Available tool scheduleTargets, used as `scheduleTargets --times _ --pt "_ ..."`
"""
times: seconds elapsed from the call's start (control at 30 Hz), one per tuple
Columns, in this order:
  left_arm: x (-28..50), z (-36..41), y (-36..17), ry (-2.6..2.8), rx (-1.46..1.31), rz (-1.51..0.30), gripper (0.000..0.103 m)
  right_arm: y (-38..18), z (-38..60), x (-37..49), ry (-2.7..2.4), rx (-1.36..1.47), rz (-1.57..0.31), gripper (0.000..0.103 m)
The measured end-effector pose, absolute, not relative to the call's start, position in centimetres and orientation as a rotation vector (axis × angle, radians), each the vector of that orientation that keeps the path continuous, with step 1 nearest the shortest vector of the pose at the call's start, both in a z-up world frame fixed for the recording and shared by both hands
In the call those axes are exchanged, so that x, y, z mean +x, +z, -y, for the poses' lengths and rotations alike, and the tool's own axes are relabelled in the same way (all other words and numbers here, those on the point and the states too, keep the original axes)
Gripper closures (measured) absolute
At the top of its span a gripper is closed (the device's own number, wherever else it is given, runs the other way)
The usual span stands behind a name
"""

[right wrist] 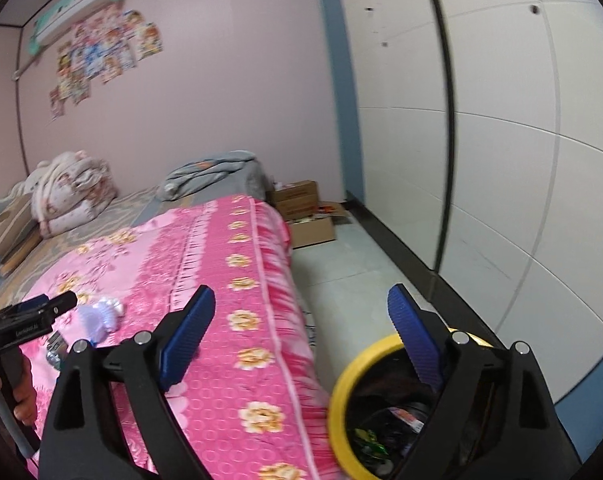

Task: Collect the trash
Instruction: 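Move both tools back over the bed toward the black bags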

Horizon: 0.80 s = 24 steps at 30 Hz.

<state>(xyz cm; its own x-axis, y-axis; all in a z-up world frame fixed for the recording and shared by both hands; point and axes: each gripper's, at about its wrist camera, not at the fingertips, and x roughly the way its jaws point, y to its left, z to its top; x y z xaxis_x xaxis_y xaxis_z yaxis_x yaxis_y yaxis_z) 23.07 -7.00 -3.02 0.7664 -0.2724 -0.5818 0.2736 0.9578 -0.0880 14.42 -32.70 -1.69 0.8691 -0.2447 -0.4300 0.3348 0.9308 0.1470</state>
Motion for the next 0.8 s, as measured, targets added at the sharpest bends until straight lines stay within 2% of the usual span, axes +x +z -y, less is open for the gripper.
scheduleTargets --times 0.4,0.8 --pt "24.5 -1.8 -5.2 -0.134 -0.01 -0.67 0.012 -3.1 26.6 20.5 -0.152 0.162 -0.478 0.014" --pt "26.6 -7.8 -9.8 -0.044 -0.067 -0.758 0.012 -9.8 21.9 27.4 -0.016 0.165 -0.646 0.014"
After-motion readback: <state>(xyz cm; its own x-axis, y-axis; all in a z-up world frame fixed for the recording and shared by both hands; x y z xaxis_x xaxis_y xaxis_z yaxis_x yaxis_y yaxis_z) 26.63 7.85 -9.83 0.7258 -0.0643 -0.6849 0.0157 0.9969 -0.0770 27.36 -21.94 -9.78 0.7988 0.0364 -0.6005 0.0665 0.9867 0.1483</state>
